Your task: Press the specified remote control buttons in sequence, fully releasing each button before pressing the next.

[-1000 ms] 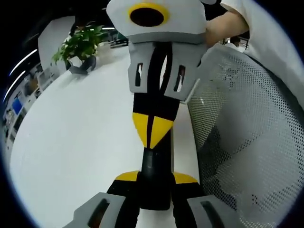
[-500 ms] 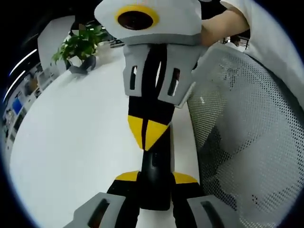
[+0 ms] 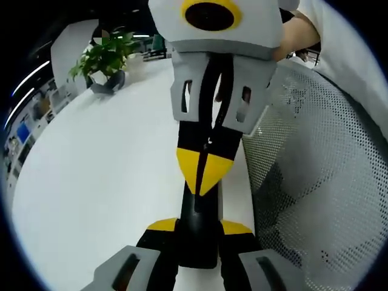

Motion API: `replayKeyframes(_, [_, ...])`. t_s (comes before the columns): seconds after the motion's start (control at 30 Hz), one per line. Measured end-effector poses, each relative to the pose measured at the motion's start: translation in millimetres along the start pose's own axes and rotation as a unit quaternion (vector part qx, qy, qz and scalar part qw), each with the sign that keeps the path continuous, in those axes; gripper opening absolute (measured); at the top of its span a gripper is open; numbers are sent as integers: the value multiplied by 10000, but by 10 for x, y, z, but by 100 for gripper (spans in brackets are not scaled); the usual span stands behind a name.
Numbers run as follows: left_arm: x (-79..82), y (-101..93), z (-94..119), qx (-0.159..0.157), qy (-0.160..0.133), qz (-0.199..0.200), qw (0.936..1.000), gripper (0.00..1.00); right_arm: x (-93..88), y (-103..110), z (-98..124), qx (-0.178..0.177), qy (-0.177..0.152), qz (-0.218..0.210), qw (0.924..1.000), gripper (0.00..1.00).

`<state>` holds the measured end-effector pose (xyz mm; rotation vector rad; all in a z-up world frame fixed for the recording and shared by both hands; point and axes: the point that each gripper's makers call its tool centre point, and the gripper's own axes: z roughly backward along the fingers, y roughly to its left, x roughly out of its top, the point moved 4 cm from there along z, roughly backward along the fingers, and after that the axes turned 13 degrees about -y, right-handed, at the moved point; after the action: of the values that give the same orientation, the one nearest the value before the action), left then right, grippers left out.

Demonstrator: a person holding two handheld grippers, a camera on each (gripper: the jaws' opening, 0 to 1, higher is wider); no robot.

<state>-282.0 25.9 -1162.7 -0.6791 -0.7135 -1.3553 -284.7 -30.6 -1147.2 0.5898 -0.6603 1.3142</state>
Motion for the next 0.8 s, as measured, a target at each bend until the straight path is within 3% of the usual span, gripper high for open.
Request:
replayKeyframes(0.1, [-1,-1,2,0,1,1,10000,24,6,6,-10,-5,47,132,9999,0])
replayKeyframes(0.27, [0,-3,7,-18,-10,-3,10000,24,20,26,-47,-41,138,815,9966,0])
replayKeyframes(0.7, [10,-14,15,-29,98,-50,9999,24,18,33,-39,-177,87,806,9966,0])
replayKeyframes(0.8, [7,-15,19,-10,58,-24,10000,24,34,41,-48,-73,50,700,9975,0])
